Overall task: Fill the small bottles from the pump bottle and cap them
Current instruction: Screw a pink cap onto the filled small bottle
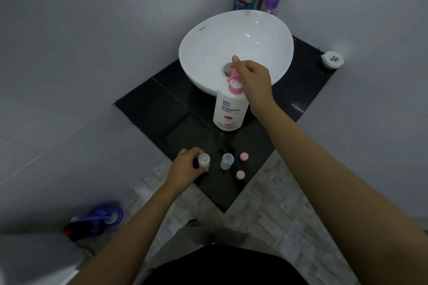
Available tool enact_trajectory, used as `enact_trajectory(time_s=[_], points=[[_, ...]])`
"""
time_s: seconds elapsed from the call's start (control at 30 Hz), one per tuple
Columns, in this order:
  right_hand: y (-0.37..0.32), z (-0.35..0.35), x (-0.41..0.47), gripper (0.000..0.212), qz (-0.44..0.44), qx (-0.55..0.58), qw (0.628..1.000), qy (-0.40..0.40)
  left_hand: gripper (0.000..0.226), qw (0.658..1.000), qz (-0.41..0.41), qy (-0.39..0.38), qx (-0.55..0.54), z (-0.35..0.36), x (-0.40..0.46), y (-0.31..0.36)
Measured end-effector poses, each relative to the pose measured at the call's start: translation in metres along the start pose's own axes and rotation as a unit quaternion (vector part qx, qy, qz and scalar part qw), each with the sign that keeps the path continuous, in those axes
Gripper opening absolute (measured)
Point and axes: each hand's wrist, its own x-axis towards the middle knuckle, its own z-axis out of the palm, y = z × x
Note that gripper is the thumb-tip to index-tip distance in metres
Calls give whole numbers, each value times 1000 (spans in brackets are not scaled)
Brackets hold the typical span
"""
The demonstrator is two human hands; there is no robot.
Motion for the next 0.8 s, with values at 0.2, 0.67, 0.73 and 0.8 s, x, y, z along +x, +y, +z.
enact_trajectory(time_s=[0.2, 0.67, 0.73, 0.8], points=[[0, -6, -9, 31, -10, 7, 1000, 13, 30, 1000, 10, 0, -9, -1, -1, 2], [164, -52, -141, 21, 54, -316, 945, -63, 32, 995, 33, 18, -94, -10, -29, -1], [179, -49, -148, 35, 61, -368, 923, -96, 32, 994, 36, 12, -106, -9, -34, 1], [188, -44, -151, 42, 56, -391, 912, -111, 31, 993, 40, 2, -112, -6, -39, 2]])
